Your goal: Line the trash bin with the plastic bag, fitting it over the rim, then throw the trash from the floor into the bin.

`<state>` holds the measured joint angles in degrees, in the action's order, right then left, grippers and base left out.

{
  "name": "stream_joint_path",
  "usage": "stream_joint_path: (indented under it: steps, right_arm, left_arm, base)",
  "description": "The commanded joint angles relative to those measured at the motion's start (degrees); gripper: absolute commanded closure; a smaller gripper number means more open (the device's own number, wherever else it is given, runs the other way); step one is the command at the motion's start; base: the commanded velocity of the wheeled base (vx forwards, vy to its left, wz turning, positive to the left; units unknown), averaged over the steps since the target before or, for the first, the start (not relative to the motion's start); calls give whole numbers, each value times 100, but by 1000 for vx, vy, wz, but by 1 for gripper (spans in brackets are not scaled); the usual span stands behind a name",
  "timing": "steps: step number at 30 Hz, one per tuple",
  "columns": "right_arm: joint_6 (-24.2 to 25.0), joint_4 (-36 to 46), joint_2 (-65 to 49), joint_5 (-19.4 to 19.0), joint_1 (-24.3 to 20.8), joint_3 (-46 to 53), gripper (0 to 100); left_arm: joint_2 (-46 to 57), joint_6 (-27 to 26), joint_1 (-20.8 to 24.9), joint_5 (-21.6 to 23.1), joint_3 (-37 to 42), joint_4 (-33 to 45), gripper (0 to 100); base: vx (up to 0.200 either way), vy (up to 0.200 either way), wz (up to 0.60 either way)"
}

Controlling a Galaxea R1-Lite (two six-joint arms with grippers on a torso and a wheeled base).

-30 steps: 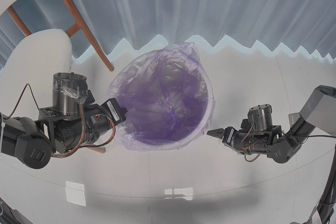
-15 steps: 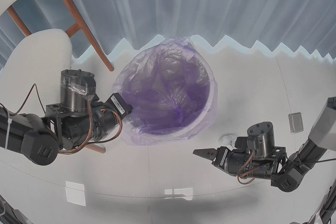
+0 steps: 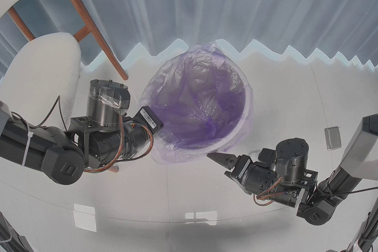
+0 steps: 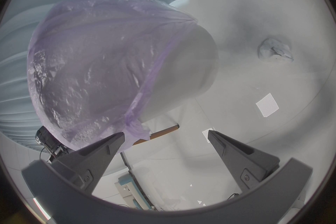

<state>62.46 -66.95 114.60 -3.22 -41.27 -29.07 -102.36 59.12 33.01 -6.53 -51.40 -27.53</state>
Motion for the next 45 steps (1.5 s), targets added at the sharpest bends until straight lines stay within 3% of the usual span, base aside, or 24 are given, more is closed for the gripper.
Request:
stream_joint_path:
  steps: [1,28,33,35,38,43,45]
  right_arm:
    - [-33,-160,-8,-3,-83,-2,0]
    - [-68,-143,1442,58,804,-424,0]
    - [-305,-108,106,14,435,965,0]
    - [-727,-116,-729,-3,277,1993,0]
    - [-1193,-90,-1828,-3,338,2705,0]
    - [-1325,675,-2865,-21,1209,2178,0]
    - [-1193,1782,-3260,-162,1613,1281,0]
  left_arm:
    - [-64,-6,3,-6,-11,-7,100]
    - [560,11,83,3,112,248,100]
    - [516,-50,21,-15,86,204,100]
    - [498,-68,12,-41,77,186,100]
    - [489,-164,12,-199,51,177,100]
    - [489,-1245,100,-498,147,169,100]
    - [428,-1826,100,-542,174,2,100]
  base:
    - [0,0,0]
    - [0,0,0]
    - [0,0,0]
    - [0,0,0]
    - [0,0,0]
    - [0,0,0]
    - [0,0,0]
